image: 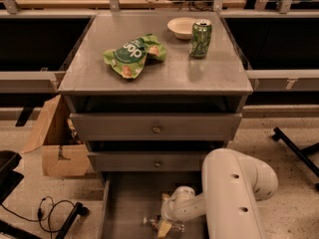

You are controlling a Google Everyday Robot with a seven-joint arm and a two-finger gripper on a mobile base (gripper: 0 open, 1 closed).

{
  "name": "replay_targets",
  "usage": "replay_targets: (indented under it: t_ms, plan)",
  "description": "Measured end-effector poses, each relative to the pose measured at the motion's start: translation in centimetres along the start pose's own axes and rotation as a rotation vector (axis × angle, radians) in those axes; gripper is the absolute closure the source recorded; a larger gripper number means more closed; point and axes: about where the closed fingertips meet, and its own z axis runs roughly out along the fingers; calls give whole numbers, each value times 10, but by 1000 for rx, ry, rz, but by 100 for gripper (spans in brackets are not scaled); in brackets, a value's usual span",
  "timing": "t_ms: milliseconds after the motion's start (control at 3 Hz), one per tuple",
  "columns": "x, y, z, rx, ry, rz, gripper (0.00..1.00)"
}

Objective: Place water bottle into bottom drawer

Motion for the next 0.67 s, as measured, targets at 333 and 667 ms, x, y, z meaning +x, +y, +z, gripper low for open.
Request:
replay_targets:
  t_ms: [333,667]
  plan:
    - [-4,7,-40,0,16,-22,0]
    - [-9,16,-115,41,46,-6,0]
